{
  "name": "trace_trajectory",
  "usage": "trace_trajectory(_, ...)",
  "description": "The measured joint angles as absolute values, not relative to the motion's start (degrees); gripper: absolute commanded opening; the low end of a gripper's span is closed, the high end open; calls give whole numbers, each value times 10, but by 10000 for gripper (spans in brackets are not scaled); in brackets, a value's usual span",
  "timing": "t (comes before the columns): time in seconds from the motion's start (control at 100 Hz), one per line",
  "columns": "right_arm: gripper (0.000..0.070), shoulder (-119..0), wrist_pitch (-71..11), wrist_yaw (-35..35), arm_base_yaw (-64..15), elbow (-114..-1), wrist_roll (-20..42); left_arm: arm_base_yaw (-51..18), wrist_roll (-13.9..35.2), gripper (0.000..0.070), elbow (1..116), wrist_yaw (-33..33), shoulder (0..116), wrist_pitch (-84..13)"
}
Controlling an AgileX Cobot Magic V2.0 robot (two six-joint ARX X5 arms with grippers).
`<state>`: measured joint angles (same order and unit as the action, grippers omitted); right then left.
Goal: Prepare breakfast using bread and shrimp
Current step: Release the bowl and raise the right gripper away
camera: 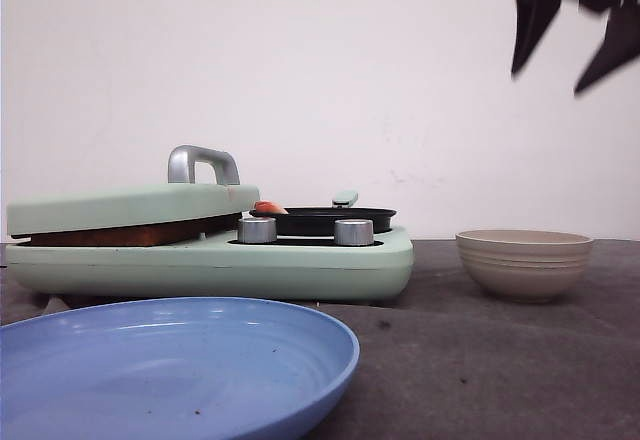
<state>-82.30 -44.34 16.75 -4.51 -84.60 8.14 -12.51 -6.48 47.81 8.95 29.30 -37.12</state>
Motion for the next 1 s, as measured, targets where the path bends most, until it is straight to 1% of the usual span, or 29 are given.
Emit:
trace_trajectory(0.14, 481, -756, -443, 182, -50, -846, 62, -125, -59, 391, 478, 90, 293, -371)
trace_trajectory(0.26, 478, -730, -443, 209, -58, -846, 58, -125, -53, 390, 478, 90, 293, -371)
trace_trajectory(0.31, 457, -724, -440, 221, -64, -842, 57, -125, -52, 390, 478, 90, 293, -371)
trace_trajectory(0.38, 374, -714, -432, 224, -79, -823, 57, -125, -51, 387, 478, 90, 293, -371)
trace_trajectory(0.42, 305, -707, -425, 224, -91, -807, 57, -125, -50, 379, 478, 90, 293, -371)
trace_trajectory(0.46, 222, -699, -415, 225, -103, -789, 57, -125, -47, 347, 478, 90, 293, -371)
trace_trajectory(0.49, 158, -693, -404, 225, -112, -775, 57, -125, -45, 289, 478, 90, 293, -371)
trace_trajectory(0.5, 135, -691, -400, 225, -114, -770, 57, -125, -44, 279, 478, 90, 293, -371)
trace_trajectory(0.54, 48, -682, -385, 225, -126, -749, 53, -125, -43, 181, 478, 90, 293, -371)
trace_trajectory(0.56, 13, -677, -377, 225, -131, -738, 53, -125, -43, 147, 478, 90, 293, -371)
trace_trajectory(0.57, 0, -675, -373, 225, -133, -732, 52, -125, -42, 112, 478, 90, 293, -371)
trace_trajectory(0.58, 0, -672, -369, 225, -136, -726, 51, -125, -41, 102, 478, 90, 293, -371)
trace_trajectory(0.6, 0, -666, -362, 225, -140, -714, 49, -125, -40, 44, 478, 90, 293, -371)
trace_trajectory(0.62, 0, -660, -355, 225, -145, -701, 48, -125, -39, 5, 478, 90, 293, -371)
trace_trajectory(0.63, 0, -657, -350, 225, -147, -695, 47, -125, -39, 0, 478, 90, 293, -371)
trace_trajectory(0.9, 0, -572, -250, 223, -184, -550, 45, -125, -25, 0, 478, 90, 293, -369)
trace_trajectory(1.0, 0, -539, -213, 220, -192, -506, 45, -125, -18, 0, 477, 90, 293, -347)
